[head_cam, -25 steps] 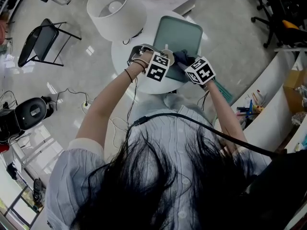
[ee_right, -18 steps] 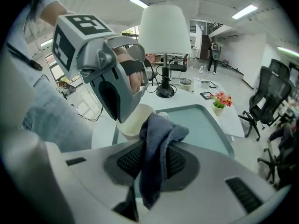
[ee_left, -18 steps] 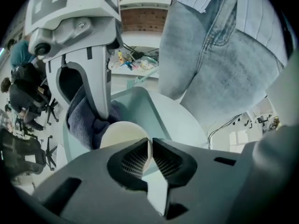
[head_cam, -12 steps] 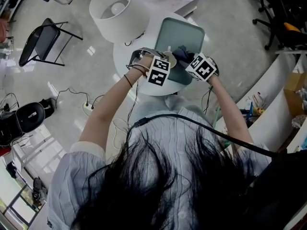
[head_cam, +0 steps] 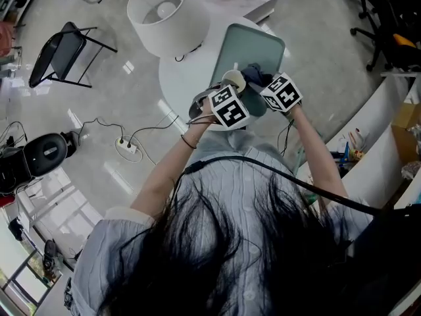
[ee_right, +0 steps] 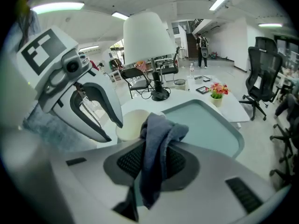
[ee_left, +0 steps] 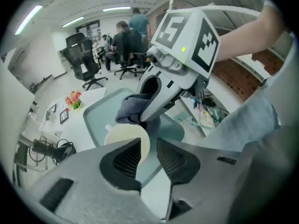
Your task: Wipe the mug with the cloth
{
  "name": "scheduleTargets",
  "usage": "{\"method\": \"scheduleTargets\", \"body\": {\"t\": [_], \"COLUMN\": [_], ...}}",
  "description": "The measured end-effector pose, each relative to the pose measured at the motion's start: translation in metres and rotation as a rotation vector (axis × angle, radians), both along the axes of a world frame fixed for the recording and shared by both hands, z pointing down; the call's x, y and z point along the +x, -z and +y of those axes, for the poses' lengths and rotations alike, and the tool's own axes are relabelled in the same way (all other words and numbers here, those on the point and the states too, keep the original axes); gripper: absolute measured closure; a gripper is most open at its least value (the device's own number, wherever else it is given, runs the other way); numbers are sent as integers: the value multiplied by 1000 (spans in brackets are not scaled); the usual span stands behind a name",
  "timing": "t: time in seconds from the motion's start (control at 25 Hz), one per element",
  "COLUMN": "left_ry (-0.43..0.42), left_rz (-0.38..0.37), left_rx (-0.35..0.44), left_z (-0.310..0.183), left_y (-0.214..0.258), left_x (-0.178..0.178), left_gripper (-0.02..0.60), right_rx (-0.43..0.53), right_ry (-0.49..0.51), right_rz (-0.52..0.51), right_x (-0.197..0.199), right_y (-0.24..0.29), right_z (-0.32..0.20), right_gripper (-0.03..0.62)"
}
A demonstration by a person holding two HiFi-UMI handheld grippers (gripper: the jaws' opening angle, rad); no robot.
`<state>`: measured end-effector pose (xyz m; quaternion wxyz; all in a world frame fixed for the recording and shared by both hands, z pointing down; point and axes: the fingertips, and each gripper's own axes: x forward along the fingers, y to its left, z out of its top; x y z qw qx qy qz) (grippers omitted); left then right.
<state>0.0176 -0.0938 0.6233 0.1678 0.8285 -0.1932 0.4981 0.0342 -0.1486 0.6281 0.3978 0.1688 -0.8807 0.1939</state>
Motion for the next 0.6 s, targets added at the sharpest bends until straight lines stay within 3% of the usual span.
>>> {"method": "scheduleTargets", "body": {"t": [0.2,0.28,0.4,0.6], "left_ry": [208,253,241,135], "left_rz": [-20,-26,-77,-140], "left_rx": [-1,8,18,50], "left_z": [-7,-12,-16,-15], "left_y": [-20,-24,-31,-41], "left_x": [9,11,10,6], "left_gripper": [486,486,491,535], "right_rx": [2,1,-1,3], "right_ry": [5,1,-4,-7], "right_rz": [-3,-6,-10,-12], "right_x": [-1,0,-1,-3], "right_y": [0,0,0,0], "right_z": [1,1,1,1], "right_gripper": [507,507,507,507]}}
